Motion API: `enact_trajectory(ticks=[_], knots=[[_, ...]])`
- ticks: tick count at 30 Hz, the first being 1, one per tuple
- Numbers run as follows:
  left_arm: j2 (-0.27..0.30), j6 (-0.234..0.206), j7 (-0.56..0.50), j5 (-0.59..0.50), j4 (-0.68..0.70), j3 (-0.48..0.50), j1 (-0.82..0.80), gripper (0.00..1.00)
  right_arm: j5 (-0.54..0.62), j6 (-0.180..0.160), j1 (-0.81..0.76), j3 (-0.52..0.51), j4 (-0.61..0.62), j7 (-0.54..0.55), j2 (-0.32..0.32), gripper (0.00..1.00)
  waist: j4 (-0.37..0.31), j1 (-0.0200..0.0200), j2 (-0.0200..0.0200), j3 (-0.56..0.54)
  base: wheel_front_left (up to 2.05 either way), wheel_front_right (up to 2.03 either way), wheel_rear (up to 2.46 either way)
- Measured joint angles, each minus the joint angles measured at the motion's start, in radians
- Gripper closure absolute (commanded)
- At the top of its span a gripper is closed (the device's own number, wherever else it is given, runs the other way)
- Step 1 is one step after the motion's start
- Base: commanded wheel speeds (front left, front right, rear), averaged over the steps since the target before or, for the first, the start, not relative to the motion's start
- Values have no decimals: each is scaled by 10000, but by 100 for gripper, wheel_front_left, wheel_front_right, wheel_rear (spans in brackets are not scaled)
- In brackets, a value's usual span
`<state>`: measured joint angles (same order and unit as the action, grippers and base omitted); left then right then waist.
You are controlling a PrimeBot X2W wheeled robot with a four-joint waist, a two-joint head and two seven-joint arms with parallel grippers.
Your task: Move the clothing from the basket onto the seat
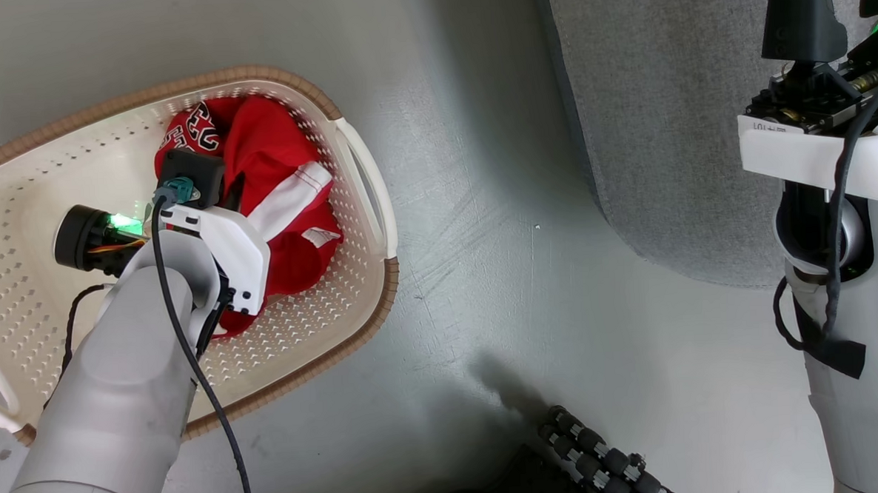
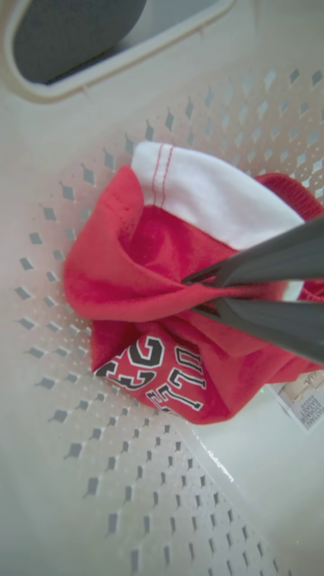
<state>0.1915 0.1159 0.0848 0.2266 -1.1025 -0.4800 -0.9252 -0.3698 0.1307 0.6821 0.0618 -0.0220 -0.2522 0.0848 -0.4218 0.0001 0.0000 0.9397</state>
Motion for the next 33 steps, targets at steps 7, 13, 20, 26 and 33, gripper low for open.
enact_trajectory(ticks=[7,13,20,26,33], knots=[[-40,31,583,146,40,81,0,100,17,0,1,-96,-48,0,0,0,119,0,0,-163,0,0,0],[-113,33,1095,295,92,144,17,100,77,0,0,-240,-69,0,4,0,255,0,0,-421,0,0,0],[-117,79,1340,359,184,121,251,100,81,0,-8,-326,-169,0,67,0,400,0,0,-757,0,0,0],[-159,79,1532,433,466,84,414,100,111,0,-27,-391,-236,0,148,0,546,0,0,-1079,0,0,0],[-253,79,1620,445,859,42,679,100,169,0,-75,-506,-368,0,242,0,733,0,0,-1495,0,0,0]])
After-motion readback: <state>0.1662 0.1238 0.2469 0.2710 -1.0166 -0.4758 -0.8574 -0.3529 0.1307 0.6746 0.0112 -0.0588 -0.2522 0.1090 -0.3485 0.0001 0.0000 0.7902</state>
